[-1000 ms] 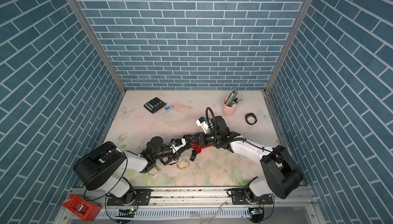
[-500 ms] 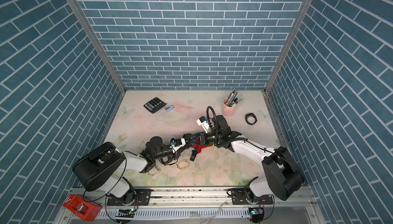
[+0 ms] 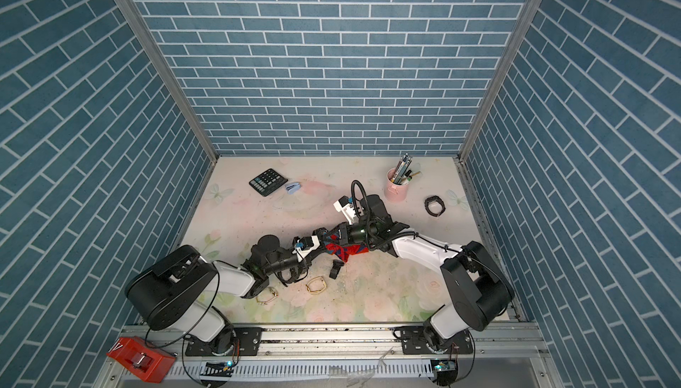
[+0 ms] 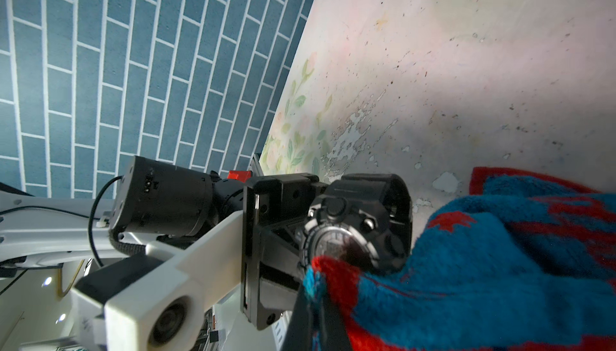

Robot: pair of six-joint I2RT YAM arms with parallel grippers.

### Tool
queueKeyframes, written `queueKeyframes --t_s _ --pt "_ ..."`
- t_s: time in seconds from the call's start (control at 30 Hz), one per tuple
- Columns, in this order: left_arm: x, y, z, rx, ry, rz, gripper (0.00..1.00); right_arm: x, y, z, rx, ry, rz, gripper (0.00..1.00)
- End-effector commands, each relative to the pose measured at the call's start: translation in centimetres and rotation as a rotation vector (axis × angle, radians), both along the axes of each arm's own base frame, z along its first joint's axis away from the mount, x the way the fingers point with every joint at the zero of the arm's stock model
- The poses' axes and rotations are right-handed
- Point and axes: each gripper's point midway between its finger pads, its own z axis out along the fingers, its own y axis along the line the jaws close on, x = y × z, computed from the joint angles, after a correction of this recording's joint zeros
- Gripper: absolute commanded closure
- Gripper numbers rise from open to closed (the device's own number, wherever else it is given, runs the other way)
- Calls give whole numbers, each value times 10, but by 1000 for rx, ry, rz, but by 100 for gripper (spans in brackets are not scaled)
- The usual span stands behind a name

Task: Wipe the watch dial
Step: Wipe the dirt from the watch dial, then place the watch at the center of the board.

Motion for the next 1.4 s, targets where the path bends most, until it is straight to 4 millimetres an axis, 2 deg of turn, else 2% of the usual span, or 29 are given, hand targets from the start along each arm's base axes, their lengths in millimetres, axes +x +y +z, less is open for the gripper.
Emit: queueKeyframes --t_s 0.0,0.1,0.23,0.47,0.6,0.67,0.8,1.0,1.2,1.37 --pt "-1 -18 59 -143 -181 -75 100 12 -9 -27 -140 -26 -111 100" --pt "-2 -15 66 -156 -191 -64 100 17 -28 -43 -266 -68 -165 100" --pt "-4 -14 73 -165 -212 -66 100 20 -46 -48 -327 -119 -225 100" --pt "-12 -15 76 -170 -232 -104 100 27 -60 -39 -340 -161 -280 100" --pt "-15 -10 82 -158 -287 -93 100 31 -66 -20 -314 -186 -296 100" --pt "-16 -10 87 -164 -313 -96 100 34 -75 -15 -330 -219 -318 100" --pt "-25 -10 99 -193 -330 -130 100 45 -101 -15 -352 -239 -401 100" --pt "-57 -14 125 -247 -399 -292 100 54 -136 -22 -418 -275 -495 100" --pt "-74 -18 143 -282 -429 -388 100 62 -154 -25 -470 -314 -544 100" --pt "-71 -20 147 -270 -411 -389 100 66 -165 -19 -480 -348 -592 100"
